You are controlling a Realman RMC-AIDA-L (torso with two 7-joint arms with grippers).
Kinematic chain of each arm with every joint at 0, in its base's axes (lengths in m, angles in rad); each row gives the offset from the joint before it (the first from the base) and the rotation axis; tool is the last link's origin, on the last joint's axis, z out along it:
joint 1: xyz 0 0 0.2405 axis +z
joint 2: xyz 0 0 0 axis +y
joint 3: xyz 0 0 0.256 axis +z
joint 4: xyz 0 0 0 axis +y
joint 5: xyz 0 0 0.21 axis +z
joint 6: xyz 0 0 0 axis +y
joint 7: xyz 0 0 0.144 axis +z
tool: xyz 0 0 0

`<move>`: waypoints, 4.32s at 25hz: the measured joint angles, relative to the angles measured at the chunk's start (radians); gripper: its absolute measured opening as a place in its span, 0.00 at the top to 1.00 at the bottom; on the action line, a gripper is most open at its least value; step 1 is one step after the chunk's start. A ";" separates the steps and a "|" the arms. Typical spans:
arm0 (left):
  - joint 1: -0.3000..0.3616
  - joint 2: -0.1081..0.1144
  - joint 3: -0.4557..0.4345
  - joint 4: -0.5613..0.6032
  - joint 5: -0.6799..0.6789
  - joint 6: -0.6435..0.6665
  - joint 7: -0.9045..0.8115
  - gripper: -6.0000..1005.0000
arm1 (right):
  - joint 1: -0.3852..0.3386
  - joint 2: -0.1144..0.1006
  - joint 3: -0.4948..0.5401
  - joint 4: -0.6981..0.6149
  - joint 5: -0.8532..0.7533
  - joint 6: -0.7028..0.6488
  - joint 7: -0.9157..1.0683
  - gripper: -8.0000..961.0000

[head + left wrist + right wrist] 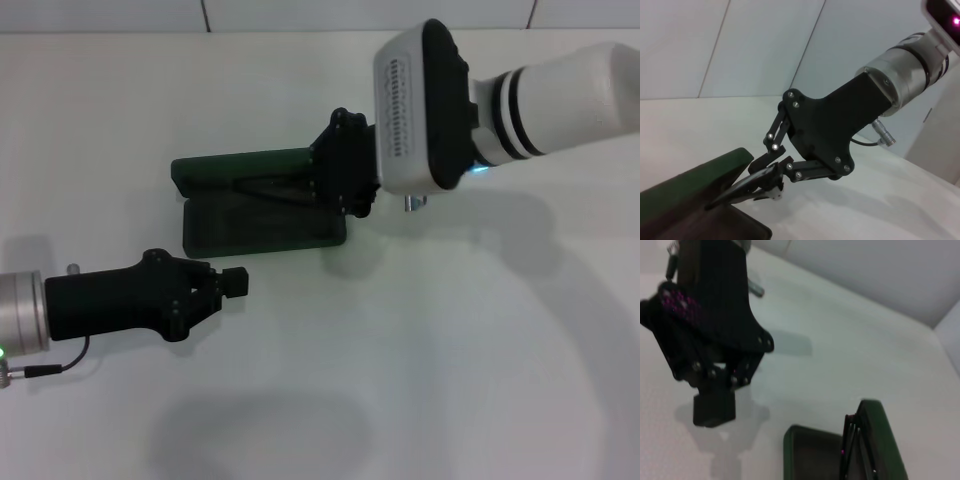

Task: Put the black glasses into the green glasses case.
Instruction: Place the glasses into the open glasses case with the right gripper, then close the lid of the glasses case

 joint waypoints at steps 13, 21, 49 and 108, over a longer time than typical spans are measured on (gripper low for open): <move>0.002 0.001 0.000 0.000 0.015 0.001 0.002 0.97 | 0.035 0.000 -0.038 -0.015 -0.051 0.004 0.087 0.87; 0.008 0.001 0.000 0.000 0.021 0.003 0.009 0.97 | 0.066 0.000 -0.097 0.000 -0.024 0.049 0.093 0.86; 0.020 -0.007 0.002 0.000 0.024 0.005 0.011 0.97 | 0.094 0.000 -0.197 0.028 0.064 0.155 0.093 0.86; -0.088 -0.041 -0.060 -0.002 -0.024 -0.484 -0.019 0.97 | -0.522 -0.015 0.852 0.295 0.173 -0.791 -0.519 0.22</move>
